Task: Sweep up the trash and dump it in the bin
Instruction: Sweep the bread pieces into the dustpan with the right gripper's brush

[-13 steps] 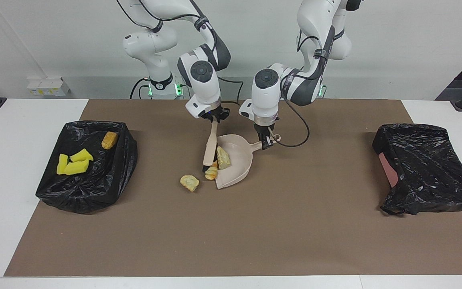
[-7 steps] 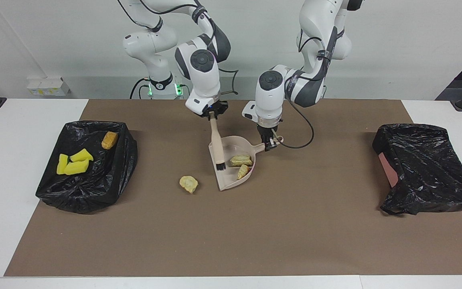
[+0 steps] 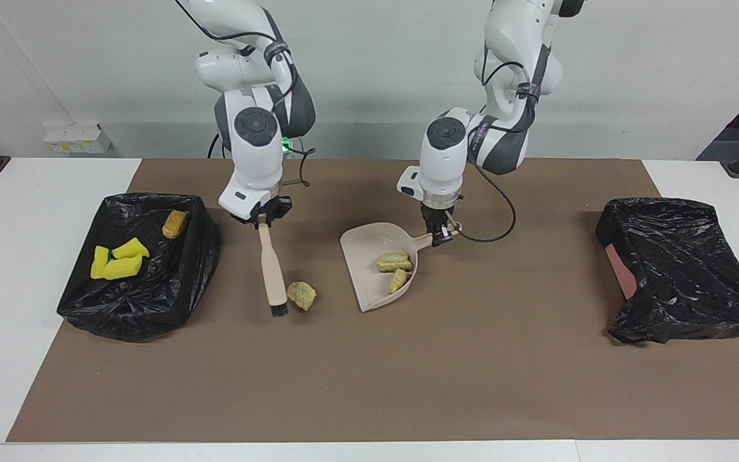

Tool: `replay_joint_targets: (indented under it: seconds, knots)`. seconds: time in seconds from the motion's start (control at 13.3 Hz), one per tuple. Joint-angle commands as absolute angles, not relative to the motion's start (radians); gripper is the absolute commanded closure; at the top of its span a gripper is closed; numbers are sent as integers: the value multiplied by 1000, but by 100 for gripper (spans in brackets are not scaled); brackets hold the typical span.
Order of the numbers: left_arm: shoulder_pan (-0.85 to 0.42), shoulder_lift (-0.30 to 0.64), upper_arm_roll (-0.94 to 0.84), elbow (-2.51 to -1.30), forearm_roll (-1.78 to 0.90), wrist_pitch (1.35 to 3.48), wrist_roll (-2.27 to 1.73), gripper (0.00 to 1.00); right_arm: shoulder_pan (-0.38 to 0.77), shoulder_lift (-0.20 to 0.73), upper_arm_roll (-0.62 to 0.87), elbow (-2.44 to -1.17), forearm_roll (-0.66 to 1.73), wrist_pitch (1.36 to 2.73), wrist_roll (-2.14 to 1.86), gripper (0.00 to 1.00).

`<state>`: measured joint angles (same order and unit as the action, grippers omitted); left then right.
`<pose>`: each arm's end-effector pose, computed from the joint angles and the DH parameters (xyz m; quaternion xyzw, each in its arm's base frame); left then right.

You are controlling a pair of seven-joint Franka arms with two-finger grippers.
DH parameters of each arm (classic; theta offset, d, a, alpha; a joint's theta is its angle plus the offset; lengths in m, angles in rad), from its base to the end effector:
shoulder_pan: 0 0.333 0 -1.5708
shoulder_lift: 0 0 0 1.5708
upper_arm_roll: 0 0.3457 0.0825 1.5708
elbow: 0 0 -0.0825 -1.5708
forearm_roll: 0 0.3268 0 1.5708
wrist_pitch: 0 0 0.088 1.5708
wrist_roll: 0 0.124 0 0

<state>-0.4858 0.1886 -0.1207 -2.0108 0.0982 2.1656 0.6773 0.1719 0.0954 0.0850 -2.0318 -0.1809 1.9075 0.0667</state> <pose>0.4503 -0.3026 0.4056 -0.7839 0.6200 0.0169 0.0283 0.4837 0.1097 0.4278 0.9821 0.1331 -0.0950 0.0940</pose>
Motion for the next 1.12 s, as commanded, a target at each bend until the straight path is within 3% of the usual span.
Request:
replay_joint_targets:
  seconds: [0.0,0.52,0.75,1.05]
  knots:
    - [-482,164,-121,-2051,114,2203,677,100,144,153,97,-2025,-189,1893,75,100]
    - [-505,149,-118,-2049,115,2094,658,100,273,144,106,-2037,-11,1842,75,100]
    - [-496,143,-121,-2094,115,2196,658,100,386,124,110,-2039,57,1830,95,100]
    - [-485,147,-121,-2137,115,2316,678,100,400,95,112,-2016,97,1819,135,100]
